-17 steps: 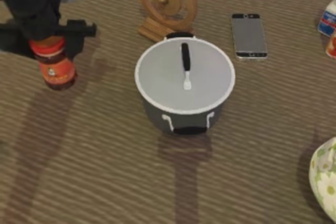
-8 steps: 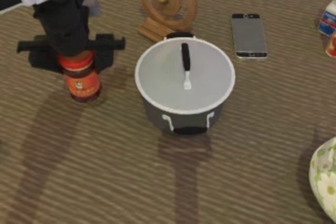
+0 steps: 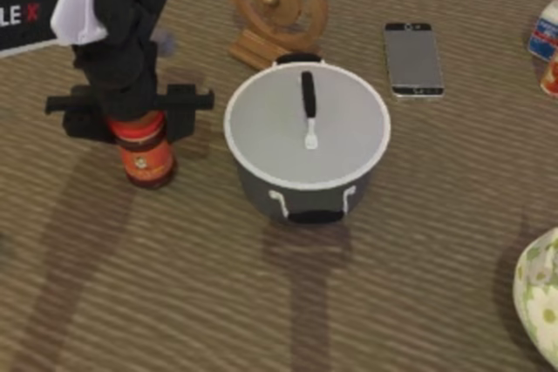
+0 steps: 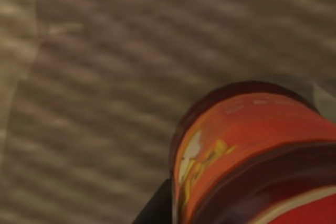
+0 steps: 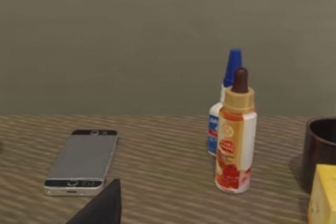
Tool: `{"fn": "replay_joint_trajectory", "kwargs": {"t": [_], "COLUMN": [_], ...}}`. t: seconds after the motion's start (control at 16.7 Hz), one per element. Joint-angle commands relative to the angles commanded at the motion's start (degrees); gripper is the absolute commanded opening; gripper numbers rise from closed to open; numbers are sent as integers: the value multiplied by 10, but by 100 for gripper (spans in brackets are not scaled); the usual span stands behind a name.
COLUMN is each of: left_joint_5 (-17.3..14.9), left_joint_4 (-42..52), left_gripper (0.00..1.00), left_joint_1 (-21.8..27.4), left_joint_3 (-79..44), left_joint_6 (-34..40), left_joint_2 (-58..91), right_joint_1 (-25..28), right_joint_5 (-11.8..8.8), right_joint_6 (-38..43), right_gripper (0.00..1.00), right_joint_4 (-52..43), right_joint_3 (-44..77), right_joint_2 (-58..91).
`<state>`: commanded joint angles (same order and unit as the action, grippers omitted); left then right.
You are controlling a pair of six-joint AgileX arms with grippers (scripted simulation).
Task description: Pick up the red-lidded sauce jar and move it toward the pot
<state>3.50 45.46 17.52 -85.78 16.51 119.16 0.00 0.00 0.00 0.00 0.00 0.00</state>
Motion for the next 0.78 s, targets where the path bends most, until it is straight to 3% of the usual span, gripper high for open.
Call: {"fn": "replay_joint_trajectory", "kwargs": {"t": [0.18, 0.78], "left_joint_5": [0, 0], "left_joint_4": [-1, -1], "left_gripper": [0, 75], "left_joint_1": [0, 0], "left_joint_3": [1, 1], "left_joint_6": [0, 0], "left_joint_2": [1, 1], "right_joint_1": [0, 0], "right_joint_5": [0, 0], "right_joint_6": [0, 0], "right_gripper": [100, 100], "right_joint_4": [0, 0], "right_joint_3": [0, 0], "right_joint_2": [0, 0]}}
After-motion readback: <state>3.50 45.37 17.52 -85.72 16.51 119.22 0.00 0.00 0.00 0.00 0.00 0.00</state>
